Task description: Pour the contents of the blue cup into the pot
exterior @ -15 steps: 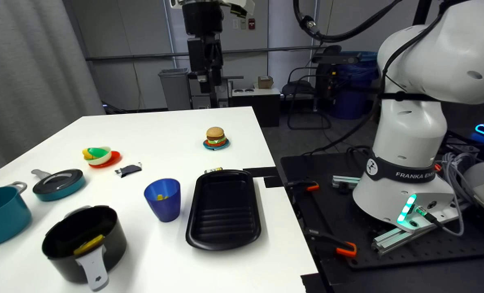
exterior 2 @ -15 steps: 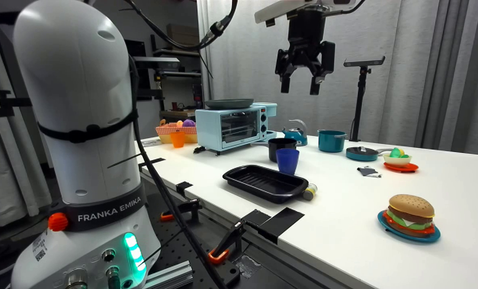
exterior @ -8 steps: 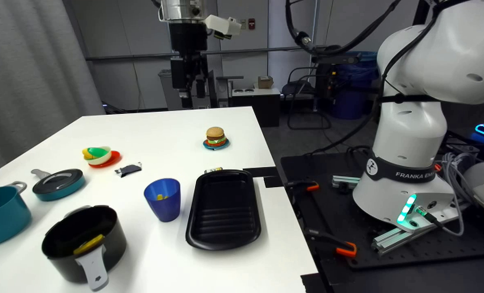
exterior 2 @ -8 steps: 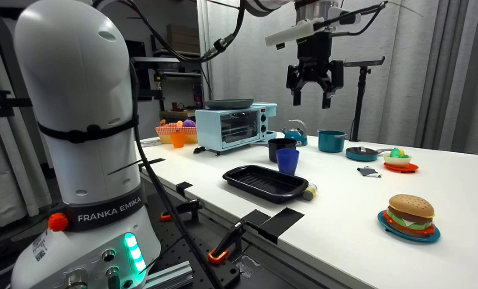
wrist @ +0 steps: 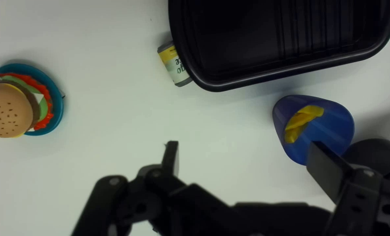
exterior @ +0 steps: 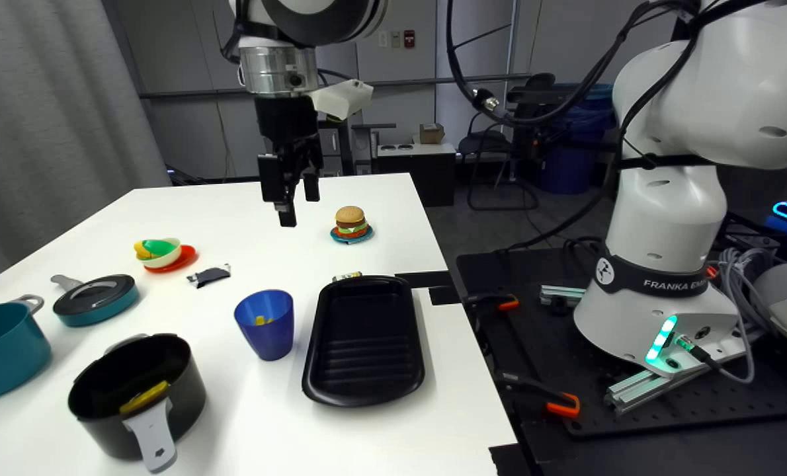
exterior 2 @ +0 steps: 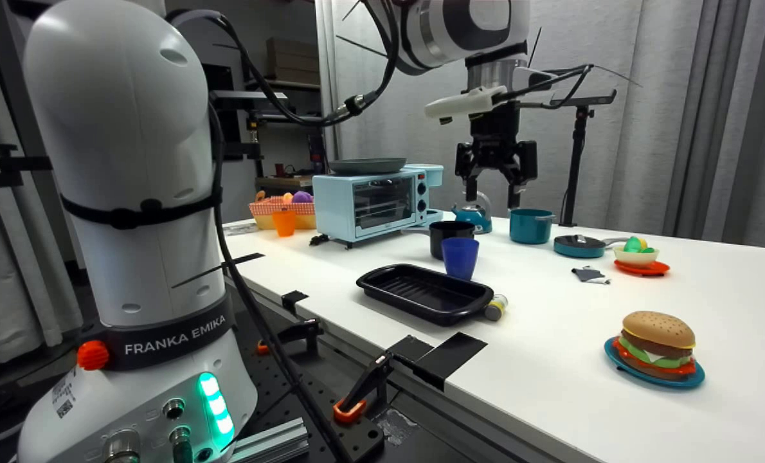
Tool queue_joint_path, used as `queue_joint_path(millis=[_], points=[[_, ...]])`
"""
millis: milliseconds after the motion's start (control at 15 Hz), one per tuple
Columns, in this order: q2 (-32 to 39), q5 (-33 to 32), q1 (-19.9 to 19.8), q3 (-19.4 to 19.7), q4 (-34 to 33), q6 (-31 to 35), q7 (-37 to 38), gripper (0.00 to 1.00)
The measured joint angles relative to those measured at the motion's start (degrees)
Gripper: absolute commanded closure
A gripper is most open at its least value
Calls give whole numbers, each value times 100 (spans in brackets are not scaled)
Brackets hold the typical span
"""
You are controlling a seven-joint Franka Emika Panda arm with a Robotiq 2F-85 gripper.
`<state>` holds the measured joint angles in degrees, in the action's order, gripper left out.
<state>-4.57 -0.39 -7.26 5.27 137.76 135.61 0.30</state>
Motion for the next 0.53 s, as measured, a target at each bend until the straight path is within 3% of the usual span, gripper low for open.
queue_joint_path(millis=[533], points=[[604,-32,194,-144,-137,163,197,0]])
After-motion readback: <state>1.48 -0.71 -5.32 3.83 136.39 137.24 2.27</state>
